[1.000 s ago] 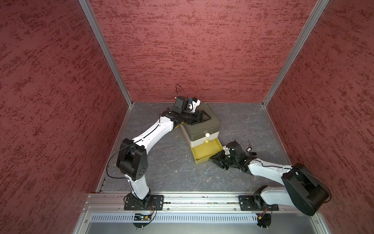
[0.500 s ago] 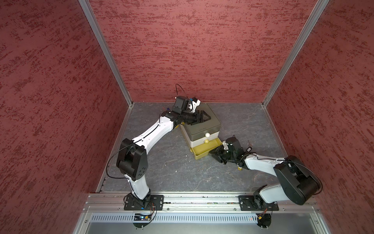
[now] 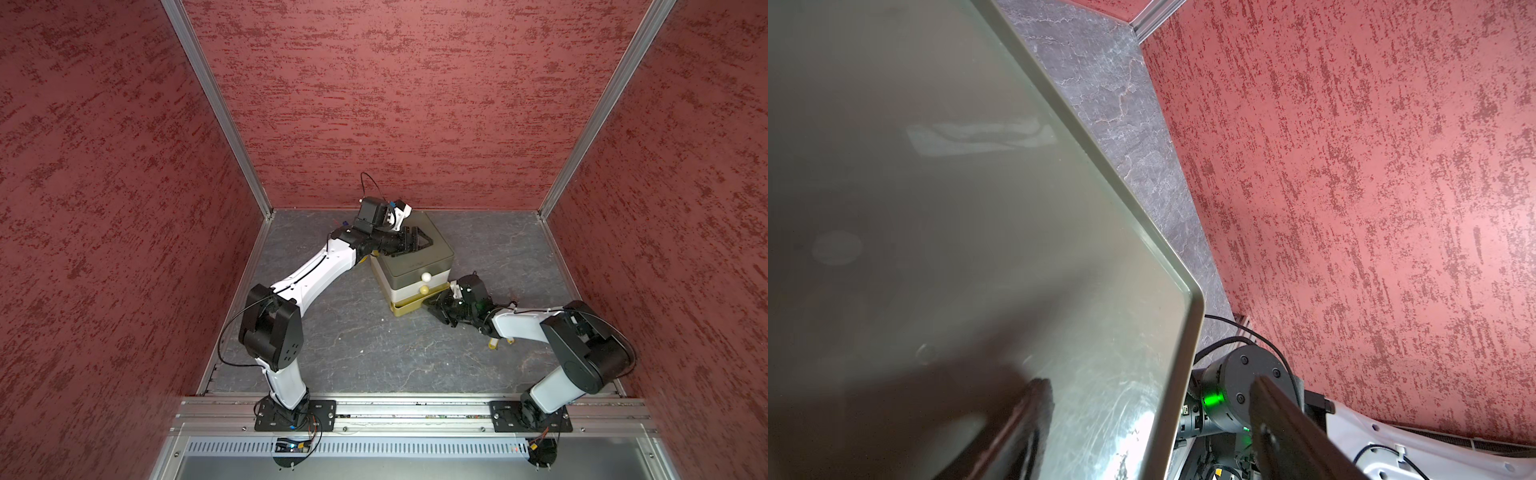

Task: Take the keys out of the drawer
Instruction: Close the drawer in the storage box.

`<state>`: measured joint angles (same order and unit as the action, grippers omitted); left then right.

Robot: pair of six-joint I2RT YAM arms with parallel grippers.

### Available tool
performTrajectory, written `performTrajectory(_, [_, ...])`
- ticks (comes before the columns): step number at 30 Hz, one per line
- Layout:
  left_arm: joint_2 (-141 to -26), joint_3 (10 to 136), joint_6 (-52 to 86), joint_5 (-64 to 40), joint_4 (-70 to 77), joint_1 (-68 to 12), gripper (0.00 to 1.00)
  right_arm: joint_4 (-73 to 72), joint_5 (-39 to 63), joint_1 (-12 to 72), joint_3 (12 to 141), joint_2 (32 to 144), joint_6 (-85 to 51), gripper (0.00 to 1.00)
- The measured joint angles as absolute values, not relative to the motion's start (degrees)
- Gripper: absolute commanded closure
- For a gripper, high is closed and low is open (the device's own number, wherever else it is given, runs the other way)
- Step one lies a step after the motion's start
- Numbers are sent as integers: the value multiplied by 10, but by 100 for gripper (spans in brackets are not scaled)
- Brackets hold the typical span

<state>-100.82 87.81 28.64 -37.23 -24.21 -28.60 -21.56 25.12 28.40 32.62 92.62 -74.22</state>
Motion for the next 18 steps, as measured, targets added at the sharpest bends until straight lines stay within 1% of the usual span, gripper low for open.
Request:
performTrajectory(8, [-1008,878,286,-373,-243,-286,21,-267,254,283,327,954,-756,61])
performTrajectory(18, [-1008,878,284,-374,-243,-284,21,-287,264,279,337,976,-763,57])
